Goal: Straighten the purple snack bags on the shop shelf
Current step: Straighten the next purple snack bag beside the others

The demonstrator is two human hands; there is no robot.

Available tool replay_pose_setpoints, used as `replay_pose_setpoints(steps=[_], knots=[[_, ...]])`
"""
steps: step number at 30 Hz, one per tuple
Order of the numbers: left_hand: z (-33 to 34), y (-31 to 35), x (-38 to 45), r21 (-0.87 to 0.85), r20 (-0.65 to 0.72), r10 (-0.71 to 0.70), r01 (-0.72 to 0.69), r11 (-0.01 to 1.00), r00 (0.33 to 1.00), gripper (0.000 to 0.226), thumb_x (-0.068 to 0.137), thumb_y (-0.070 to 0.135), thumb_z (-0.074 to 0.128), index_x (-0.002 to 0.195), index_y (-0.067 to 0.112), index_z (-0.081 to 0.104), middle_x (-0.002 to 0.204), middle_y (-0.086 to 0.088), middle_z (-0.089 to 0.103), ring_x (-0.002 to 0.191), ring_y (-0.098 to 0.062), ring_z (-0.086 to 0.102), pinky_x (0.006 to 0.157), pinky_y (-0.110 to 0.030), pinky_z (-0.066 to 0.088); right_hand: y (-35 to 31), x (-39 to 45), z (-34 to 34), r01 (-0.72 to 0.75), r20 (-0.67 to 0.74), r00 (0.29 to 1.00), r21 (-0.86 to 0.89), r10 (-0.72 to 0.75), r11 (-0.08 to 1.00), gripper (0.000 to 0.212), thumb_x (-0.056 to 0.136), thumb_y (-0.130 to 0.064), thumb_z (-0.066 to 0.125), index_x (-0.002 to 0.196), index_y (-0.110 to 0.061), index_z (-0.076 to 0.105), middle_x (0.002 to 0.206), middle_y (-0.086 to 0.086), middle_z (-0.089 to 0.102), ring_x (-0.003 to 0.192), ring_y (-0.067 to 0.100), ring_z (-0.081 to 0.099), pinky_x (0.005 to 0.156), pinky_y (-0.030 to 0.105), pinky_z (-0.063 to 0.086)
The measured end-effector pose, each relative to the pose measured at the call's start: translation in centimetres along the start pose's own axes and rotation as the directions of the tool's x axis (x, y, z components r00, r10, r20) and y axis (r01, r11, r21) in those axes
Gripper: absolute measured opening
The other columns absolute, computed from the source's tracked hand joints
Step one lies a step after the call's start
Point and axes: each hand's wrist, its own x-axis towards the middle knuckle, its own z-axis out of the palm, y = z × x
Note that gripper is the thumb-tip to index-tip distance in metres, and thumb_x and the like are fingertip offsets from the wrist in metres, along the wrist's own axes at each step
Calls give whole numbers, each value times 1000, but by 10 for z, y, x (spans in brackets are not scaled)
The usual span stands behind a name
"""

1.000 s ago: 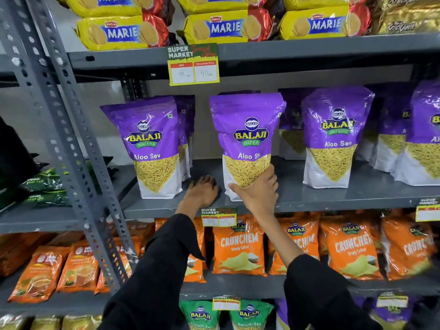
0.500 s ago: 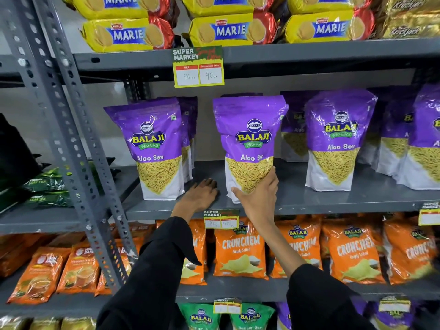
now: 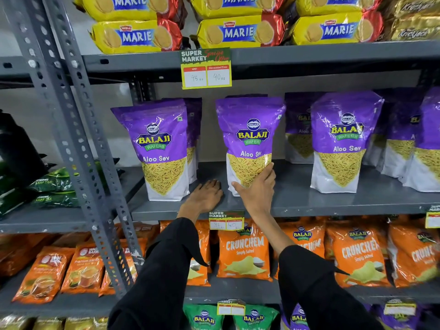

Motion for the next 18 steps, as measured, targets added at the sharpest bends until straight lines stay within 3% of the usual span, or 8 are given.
replay_pose_setpoints(steps=[9, 18], knots=[[-1, 2, -3, 13, 7, 5, -5, 1000, 1000, 59, 109, 33, 18, 161, 6, 13, 171, -10, 8, 159, -25, 7, 127, -49, 12, 3, 2, 3, 17, 19, 1000, 2, -17, 1000, 135, 69, -55, 85, 159, -1, 1, 157, 20, 27, 142, 37, 37, 109, 51, 43], [-3, 1, -3, 15, 28, 0, 0, 1000, 1000, 59, 109, 34, 18, 162, 8, 12, 172, -9, 7, 159, -25, 6, 127, -49, 11, 2, 1, 0, 6, 29, 1000, 87, -8, 996, 133, 69, -44, 90, 160, -5, 1, 157, 17, 25, 143, 35, 37, 113, 49, 43]])
